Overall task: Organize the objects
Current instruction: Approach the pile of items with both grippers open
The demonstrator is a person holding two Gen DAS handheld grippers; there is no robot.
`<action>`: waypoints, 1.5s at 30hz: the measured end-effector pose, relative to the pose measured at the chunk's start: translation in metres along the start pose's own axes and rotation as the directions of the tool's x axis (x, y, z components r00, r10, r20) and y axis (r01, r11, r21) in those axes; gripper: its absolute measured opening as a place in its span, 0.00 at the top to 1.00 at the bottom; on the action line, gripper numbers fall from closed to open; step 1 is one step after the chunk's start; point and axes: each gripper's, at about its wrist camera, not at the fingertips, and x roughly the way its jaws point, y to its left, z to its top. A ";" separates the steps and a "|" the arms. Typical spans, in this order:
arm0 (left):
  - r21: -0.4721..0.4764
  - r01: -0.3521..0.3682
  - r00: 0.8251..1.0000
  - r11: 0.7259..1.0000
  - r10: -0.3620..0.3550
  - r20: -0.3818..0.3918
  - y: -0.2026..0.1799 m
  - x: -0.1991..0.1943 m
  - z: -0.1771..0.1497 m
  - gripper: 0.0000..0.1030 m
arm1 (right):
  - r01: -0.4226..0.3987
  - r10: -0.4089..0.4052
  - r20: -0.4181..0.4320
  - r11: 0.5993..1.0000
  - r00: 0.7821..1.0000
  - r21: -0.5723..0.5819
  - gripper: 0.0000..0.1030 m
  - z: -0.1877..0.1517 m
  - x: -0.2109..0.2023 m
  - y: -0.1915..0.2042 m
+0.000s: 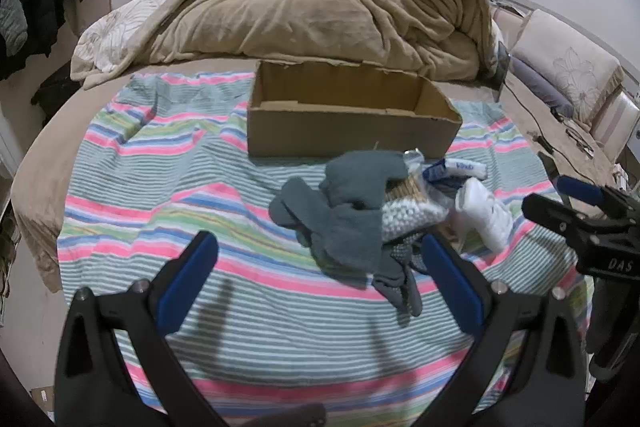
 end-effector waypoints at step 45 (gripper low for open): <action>-0.002 0.028 1.000 1.000 -0.028 -0.014 -0.007 0.006 -0.002 0.01 | -0.025 0.025 -0.012 1.000 1.000 0.009 0.02 -0.001 0.002 -0.001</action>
